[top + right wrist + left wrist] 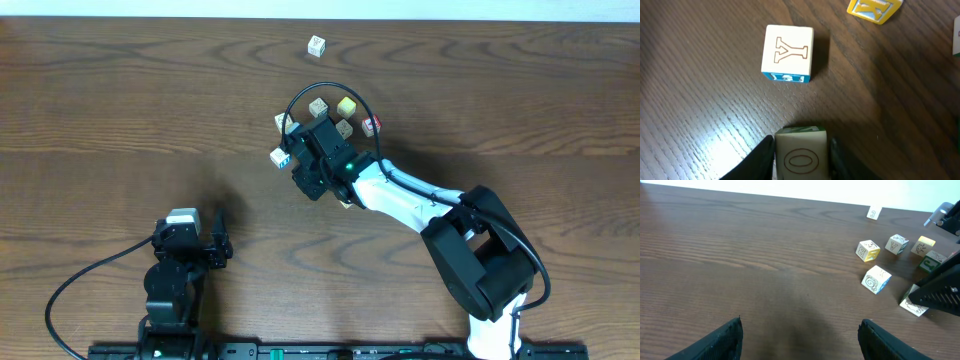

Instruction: Lift 4 blocks

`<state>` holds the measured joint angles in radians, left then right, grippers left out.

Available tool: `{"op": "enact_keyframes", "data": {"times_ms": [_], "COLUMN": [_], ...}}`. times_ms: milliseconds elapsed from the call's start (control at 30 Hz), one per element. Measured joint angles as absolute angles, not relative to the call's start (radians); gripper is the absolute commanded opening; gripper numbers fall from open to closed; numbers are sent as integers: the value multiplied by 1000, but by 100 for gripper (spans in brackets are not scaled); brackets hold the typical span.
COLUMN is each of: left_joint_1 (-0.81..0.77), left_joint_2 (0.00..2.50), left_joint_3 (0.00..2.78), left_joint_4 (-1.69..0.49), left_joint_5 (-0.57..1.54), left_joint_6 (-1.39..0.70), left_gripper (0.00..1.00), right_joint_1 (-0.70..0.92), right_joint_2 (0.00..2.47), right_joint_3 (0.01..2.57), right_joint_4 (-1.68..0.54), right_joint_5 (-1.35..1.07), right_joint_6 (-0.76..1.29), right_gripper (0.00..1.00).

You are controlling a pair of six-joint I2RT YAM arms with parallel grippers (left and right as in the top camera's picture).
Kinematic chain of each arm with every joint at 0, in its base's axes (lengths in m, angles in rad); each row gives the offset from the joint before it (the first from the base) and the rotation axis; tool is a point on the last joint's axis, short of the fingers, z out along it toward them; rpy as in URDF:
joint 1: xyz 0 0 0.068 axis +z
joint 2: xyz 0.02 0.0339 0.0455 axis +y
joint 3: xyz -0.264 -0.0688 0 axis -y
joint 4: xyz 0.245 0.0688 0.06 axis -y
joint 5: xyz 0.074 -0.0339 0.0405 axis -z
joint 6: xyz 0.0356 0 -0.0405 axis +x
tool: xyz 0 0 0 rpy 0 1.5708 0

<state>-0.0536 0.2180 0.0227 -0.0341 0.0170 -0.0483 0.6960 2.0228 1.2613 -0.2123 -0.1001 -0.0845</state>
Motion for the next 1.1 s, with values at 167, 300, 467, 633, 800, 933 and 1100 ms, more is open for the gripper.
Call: {"op": "enact_keyframes", "data": {"times_ms": [167, 300, 467, 633, 800, 933, 1100], "left_joint_1": [-54, -54, -54, -54, -54, -54, -54], "left_joint_2": [218, 218, 218, 218, 218, 218, 218], "left_joint_3": [23, 23, 23, 23, 23, 23, 23], "left_joint_4": [-34, -34, -34, -34, -34, -35, -35], "left_joint_5": [17, 17, 17, 17, 17, 17, 17], "left_joint_6": [-49, -48, -48, -49, -49, -49, -48], "left_gripper": [74, 74, 74, 74, 74, 74, 75], "right_joint_1": [696, 696, 696, 697, 697, 690, 633], "right_joint_2": [2023, 2023, 2023, 2023, 2022, 2004, 1882], "right_joint_3": [1262, 1263, 1269, 1296, 1333, 1354, 1355], "right_joint_4": [-218, -221, -226, -259, -307, -381, -473], "right_joint_5": [-99, -100, -73, -10, 70, 110, 127], "right_joint_6": [-84, -84, -61, -33, 9, 68, 155], "right_gripper": [27, 26, 23, 22, 22, 18, 18]}}
